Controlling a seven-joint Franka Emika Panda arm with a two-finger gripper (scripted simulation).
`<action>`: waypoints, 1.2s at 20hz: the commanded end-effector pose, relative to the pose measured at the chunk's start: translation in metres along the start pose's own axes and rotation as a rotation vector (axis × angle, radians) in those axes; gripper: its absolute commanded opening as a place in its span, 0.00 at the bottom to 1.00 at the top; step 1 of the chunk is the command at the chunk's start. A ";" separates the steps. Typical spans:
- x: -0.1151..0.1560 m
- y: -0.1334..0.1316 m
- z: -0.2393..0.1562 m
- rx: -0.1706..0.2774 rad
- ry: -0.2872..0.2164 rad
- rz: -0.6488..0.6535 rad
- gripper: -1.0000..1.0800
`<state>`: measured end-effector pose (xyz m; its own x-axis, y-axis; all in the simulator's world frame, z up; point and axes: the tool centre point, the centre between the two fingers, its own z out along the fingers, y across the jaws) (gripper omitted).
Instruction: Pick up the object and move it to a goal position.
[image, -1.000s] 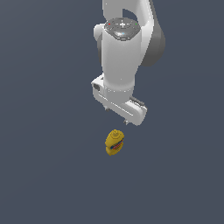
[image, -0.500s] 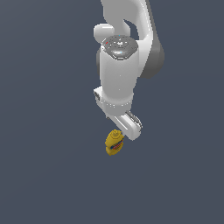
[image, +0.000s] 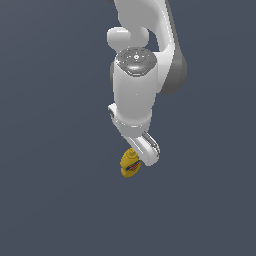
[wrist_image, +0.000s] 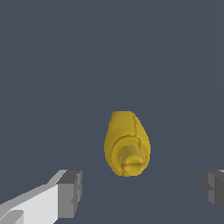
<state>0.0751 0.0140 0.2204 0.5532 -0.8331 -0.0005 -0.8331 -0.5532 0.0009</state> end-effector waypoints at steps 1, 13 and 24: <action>0.000 0.000 0.000 0.000 0.000 0.000 0.96; 0.000 0.001 0.046 0.001 0.001 0.004 0.96; 0.001 0.000 0.050 0.001 0.001 0.005 0.00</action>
<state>0.0755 0.0139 0.1702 0.5492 -0.8357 -0.0002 -0.8357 -0.5492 0.0006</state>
